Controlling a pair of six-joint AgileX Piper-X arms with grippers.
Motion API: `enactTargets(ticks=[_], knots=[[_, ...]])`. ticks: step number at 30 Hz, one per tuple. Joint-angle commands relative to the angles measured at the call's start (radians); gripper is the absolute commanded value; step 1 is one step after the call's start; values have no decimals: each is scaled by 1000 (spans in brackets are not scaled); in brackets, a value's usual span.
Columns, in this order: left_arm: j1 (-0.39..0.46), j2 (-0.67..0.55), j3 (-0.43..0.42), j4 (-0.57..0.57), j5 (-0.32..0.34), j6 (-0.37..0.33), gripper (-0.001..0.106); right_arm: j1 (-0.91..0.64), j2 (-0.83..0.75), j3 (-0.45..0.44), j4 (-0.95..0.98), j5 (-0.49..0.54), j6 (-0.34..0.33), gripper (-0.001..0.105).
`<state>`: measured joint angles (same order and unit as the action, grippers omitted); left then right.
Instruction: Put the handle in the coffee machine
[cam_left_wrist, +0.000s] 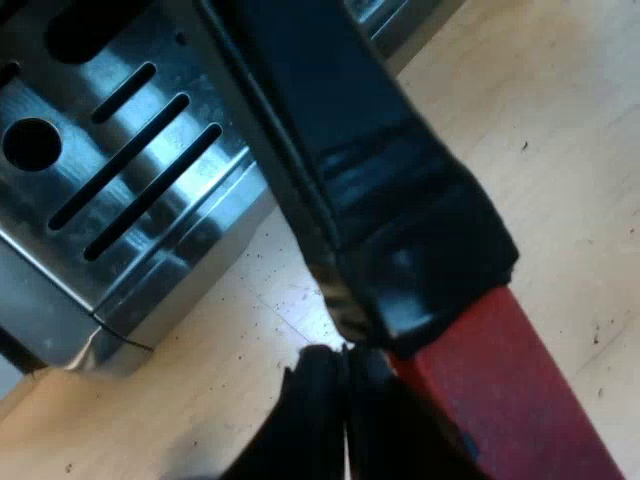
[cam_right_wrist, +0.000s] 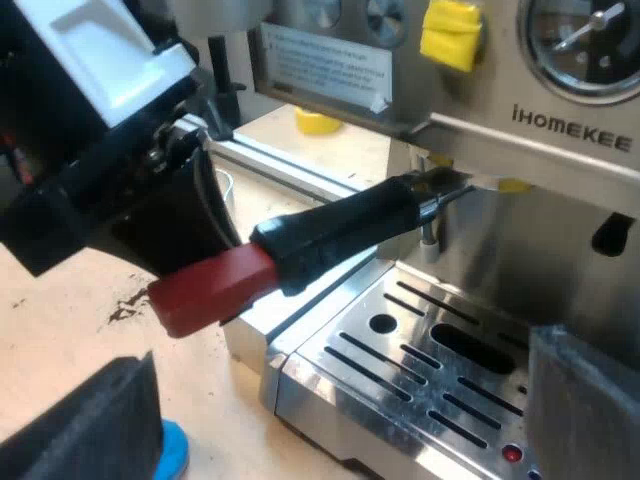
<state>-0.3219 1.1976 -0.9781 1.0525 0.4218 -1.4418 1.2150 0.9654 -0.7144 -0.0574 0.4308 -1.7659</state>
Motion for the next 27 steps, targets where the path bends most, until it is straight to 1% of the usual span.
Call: enactTargets(ticks=[1, 4, 6, 7, 10, 12, 18, 19, 21, 22, 23, 24, 27], knots=[[-89, -13, -3, -61, 13, -43, 0, 0, -10, -3, 9, -8, -3, 76], [-111, -13, -3, -70, 12, -59, 0, 0, -10, -3, 11, -12, -3, 76], [-140, -13, -3, -93, 9, -131, 0, 1, -10, -3, 19, -26, -3, 76], [-155, -13, -3, -115, 9, -158, 0, 1, -10, -3, 20, -26, 18, 76], [-179, -13, -3, -149, 9, -200, 0, 1, -10, -3, 26, -33, 24, 76], [-190, -13, -3, -170, 11, -218, 0, 1, -10, -3, 33, -33, 40, 76], [-202, -13, -3, -258, 26, -218, 0, 1, -10, -3, 39, -33, 43, 76], [-202, -13, -3, -297, 49, -218, 0, 1, -10, -3, 39, -33, 43, 76], [-202, -13, -3, -331, 76, -233, 0, 1, -10, -3, 39, -33, 43, 76], [-202, -13, -3, -331, 76, -233, 0, 1, -10, -3, 39, -33, 43, 76], [-202, -13, -3, -355, 95, -249, 0, 1, -10, -3, 39, -33, 43, 76], [-202, -13, -3, -400, 144, -267, 0, 1, -10, -3, 39, -33, 43, 76], [-202, -13, -3, -429, 162, -267, 0, 1, -10, -3, 39, -31, 43, 76]])
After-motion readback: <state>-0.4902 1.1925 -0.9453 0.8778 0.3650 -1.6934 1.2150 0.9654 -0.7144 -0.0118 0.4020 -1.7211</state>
